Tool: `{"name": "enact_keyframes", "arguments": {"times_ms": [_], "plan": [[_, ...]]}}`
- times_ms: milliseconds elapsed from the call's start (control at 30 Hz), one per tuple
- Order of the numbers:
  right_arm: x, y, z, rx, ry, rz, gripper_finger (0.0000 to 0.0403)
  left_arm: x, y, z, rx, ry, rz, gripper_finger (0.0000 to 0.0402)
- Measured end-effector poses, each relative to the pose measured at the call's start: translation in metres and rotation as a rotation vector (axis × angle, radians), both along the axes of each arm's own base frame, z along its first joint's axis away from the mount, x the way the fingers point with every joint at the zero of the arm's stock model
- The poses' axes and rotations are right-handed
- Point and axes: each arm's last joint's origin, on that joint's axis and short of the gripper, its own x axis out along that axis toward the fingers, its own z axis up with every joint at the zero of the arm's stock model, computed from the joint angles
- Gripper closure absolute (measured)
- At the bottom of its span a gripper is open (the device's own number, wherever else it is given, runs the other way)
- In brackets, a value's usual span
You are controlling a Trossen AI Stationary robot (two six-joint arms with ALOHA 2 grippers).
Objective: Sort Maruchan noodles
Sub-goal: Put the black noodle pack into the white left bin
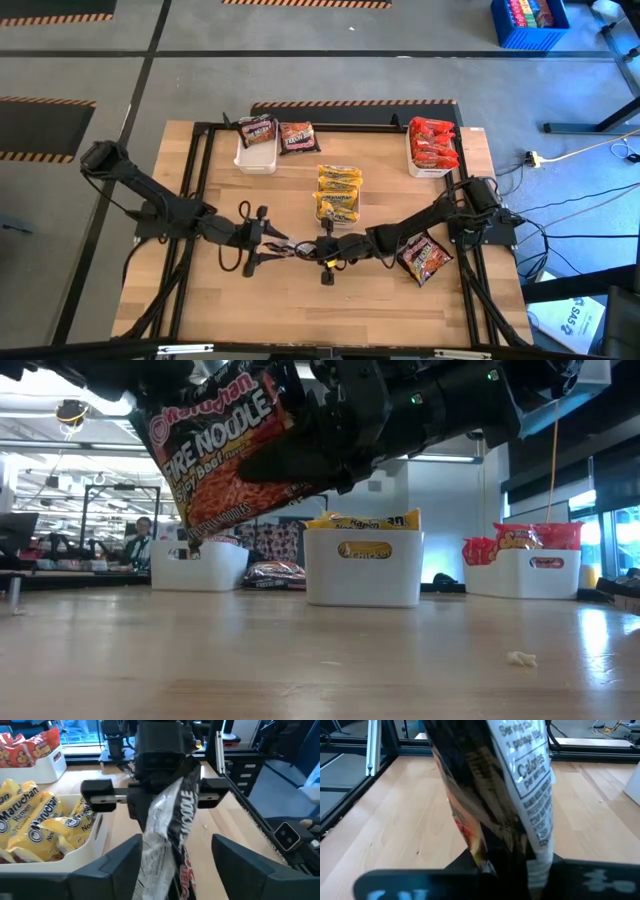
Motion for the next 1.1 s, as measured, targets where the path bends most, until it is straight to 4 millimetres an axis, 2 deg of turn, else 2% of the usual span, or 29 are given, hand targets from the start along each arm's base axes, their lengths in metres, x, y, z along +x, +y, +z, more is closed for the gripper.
{"name": "enact_keyframes", "arguments": {"times_ms": [133,300,567,700,867,1100], "plan": [[0.000,0.000,0.000,0.000,0.000,0.000,0.0368,0.006,0.005,0.011,0.035,0.087,0.032,0.0153],[0.000,0.000,0.000,0.001,-0.003,0.000,0.0370,0.017,0.003,0.026,0.018,0.218,0.035,0.0153],[0.003,0.001,0.005,0.001,-0.010,-0.006,0.0366,0.056,-0.016,0.024,0.066,0.463,0.024,0.0153],[0.003,0.001,0.004,-0.001,-0.005,-0.007,0.0369,0.070,-0.022,0.025,0.105,0.579,0.065,0.0153],[0.003,0.001,0.005,0.001,-0.011,-0.008,0.0366,0.079,-0.025,0.024,0.121,0.635,0.094,0.0154],[0.004,0.000,0.005,-0.002,-0.015,-0.025,0.0368,0.082,-0.017,0.022,0.086,0.646,0.156,0.0157]]}}
